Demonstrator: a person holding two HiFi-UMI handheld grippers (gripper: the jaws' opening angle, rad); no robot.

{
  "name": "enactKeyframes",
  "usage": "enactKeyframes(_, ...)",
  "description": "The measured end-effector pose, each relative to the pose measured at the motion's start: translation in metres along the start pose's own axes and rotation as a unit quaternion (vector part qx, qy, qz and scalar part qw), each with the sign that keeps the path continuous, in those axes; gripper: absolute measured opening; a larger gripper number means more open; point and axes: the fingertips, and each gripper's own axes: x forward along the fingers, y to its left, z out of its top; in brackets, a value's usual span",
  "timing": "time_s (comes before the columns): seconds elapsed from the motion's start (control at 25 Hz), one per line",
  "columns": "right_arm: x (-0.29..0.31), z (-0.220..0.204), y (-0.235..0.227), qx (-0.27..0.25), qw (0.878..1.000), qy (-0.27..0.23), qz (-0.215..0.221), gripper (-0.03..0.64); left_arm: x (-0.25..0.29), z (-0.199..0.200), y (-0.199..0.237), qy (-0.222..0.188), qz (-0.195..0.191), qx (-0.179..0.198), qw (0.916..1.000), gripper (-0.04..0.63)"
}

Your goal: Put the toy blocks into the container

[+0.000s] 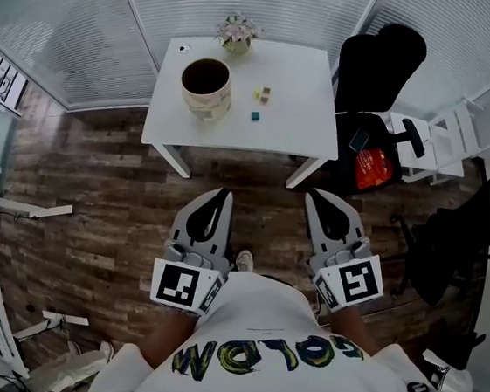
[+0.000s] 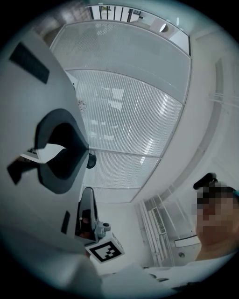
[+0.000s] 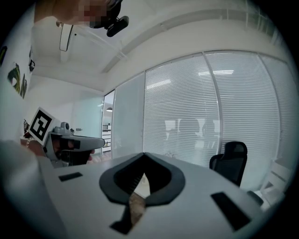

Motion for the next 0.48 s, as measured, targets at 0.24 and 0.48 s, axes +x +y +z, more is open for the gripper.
enactKeyframes(0.24, 0.035, -0.001, -0.01, -0.001, 1.0, 0.002, 0.001, 0.009, 0.028, 0.002, 0.024, -0.007, -0.004, 0.0, 1.0, 0.012)
enactKeyframes(0.48, 0.095, 0.011, -0.023, -0.009, 1.0, 0.001, -0.002, 0.009, 0.071, 0.014, 0.072, -0.013, -0.008, -0.002, 0.9999, 0.012)
